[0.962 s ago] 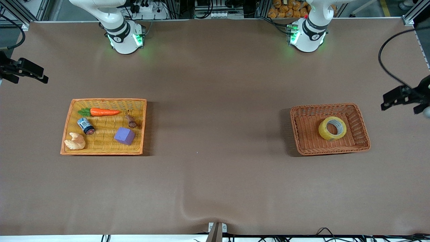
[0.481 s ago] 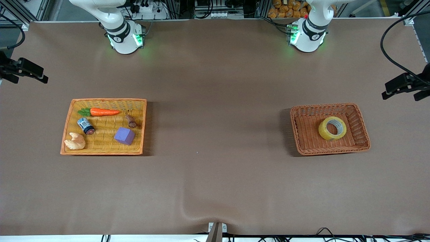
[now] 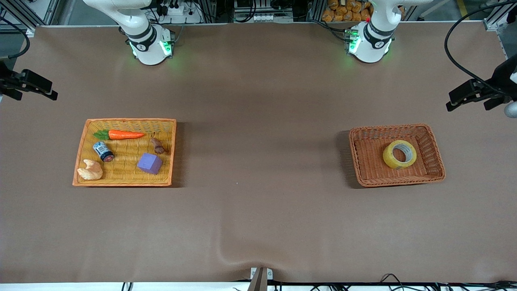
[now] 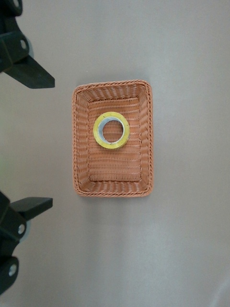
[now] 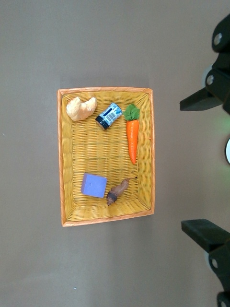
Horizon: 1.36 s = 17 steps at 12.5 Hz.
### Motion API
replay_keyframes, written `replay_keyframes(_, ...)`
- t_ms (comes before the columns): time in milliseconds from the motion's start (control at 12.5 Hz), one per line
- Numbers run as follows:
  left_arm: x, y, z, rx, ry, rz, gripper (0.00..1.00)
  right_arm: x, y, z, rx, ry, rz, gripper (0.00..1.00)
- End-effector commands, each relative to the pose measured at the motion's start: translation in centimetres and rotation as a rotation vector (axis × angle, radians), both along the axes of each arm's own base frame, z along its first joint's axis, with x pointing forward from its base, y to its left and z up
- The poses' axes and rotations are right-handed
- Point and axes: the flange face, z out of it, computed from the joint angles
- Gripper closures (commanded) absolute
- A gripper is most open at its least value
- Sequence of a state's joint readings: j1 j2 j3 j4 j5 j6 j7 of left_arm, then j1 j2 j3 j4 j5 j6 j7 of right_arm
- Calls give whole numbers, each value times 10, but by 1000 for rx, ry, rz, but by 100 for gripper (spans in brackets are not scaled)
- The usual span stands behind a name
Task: Transfer tape with both arms
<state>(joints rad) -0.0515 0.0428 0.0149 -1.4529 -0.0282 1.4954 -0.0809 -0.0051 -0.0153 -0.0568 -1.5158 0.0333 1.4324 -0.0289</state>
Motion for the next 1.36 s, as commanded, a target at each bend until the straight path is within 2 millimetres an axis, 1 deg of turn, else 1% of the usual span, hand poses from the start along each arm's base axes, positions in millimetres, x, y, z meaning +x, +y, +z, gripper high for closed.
replay_keyframes(0,-20,2,6,-4,14,19,0,2,2,4,6,1,-15,0)
replay_keyframes(80,-25,3,0,-1,28,20,0,2,2,4,6,1,-15,0)
replay_keyframes(160,-32,1,-2,-1,29,15,0,2,2,4,6,1,-15,0)
replay_keyframes(241,-34,0,-6,-1,25,14,0,2,2,4,6,1,-15,0)
replay_keyframes(401,-35,-17,-8,5,30,14,0,2,2,4,8,3,-16,0)
replay_keyframes(561,-37,-32,-10,56,27,38,0,2,2,4,8,3,-15,0)
replay_keyframes(642,-31,-22,-4,58,7,28,0,2,2,4,8,3,-16,0)
replay_keyframes(722,-28,-3,-4,51,5,11,0,2,2,4,8,3,-16,0)
replay_keyframes(962,-34,-2,-9,53,36,12,0,2,2,4,8,3,-16,0)
replay_keyframes(1123,-33,3,-8,50,35,3,0,2,1,4,8,3,-16,0)
replay_keyframes(1283,-32,4,-8,51,33,2,0,2,1,4,9,3,-16,0)
